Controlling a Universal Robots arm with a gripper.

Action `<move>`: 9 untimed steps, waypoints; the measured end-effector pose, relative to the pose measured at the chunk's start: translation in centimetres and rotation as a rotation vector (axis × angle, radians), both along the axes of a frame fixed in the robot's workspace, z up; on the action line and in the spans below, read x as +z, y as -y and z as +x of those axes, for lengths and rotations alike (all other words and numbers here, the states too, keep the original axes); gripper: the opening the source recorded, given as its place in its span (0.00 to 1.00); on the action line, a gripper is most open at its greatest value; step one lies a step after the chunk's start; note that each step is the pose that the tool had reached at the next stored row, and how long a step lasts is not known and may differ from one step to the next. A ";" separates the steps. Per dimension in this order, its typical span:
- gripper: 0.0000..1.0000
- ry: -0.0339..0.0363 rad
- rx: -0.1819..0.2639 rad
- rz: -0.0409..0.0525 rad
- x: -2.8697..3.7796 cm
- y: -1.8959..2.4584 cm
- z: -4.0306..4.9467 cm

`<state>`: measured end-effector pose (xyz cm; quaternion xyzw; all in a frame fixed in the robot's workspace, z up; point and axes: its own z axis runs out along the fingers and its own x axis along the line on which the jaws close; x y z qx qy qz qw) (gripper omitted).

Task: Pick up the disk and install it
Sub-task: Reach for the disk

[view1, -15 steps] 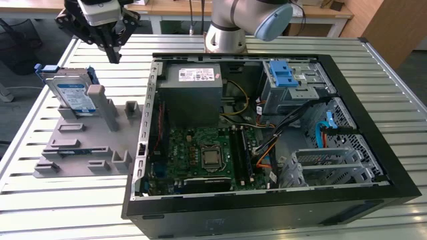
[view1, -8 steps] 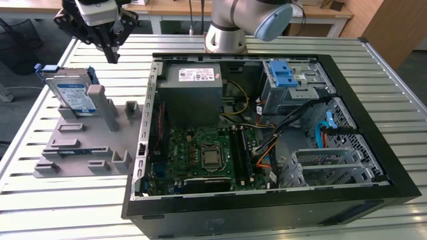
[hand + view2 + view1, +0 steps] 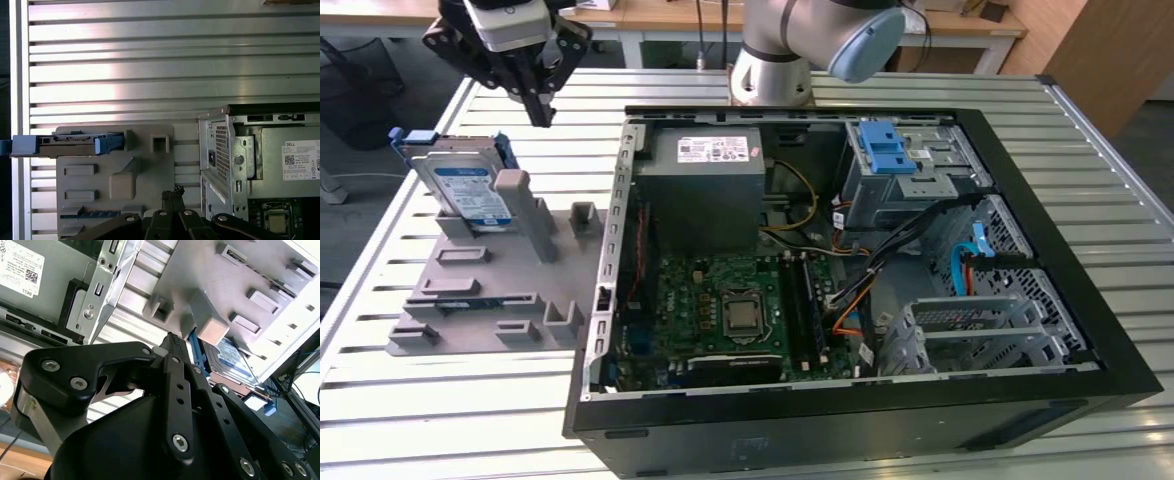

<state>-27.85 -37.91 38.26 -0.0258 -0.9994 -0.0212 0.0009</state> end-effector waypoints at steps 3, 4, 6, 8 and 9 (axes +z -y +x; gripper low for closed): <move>0.11 0.0000 0.000 0.0000 0.00 0.00 -0.07; 0.11 0.0000 0.000 -0.0001 0.00 0.00 -0.08; 0.11 0.0000 0.000 0.0000 0.00 0.00 -0.09; 0.11 0.0000 0.000 0.0000 0.00 0.00 -0.12; 0.11 0.0000 0.000 0.0000 0.00 0.00 -0.16</move>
